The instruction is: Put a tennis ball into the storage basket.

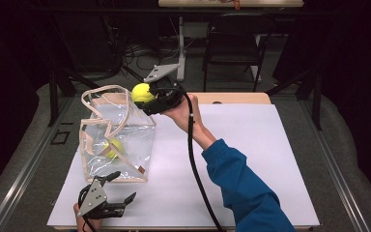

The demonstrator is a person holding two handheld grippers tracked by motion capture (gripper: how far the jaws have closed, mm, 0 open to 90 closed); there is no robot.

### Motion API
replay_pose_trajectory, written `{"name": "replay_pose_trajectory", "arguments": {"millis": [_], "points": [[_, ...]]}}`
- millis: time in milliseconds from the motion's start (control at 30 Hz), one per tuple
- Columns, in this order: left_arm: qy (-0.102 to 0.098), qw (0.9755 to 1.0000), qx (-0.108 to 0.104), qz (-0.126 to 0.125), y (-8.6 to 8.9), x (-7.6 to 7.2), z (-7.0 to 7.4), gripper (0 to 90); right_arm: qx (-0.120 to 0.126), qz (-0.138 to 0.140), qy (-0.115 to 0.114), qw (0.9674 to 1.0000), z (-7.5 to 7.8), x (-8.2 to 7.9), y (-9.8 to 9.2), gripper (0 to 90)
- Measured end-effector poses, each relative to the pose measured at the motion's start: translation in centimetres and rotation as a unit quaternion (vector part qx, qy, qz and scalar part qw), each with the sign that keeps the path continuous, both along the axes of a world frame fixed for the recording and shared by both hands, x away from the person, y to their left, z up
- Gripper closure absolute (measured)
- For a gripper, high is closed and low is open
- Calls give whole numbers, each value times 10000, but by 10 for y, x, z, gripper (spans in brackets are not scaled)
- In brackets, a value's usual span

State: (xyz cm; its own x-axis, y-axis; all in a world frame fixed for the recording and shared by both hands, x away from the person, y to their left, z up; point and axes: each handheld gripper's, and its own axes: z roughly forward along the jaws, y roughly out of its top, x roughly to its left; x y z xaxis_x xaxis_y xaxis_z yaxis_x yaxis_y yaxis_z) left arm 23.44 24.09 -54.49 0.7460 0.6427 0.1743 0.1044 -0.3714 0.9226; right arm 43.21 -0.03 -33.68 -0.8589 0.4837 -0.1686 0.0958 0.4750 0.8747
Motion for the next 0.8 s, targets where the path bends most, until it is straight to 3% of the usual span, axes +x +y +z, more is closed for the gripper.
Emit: {"name": "replay_pose_trajectory", "arguments": {"millis": [800], "points": [[1, 10000, -10, -9, 0, 0, 0, 159, -50, 111, 2, 9999, 7, 0, 18, 262]]}}
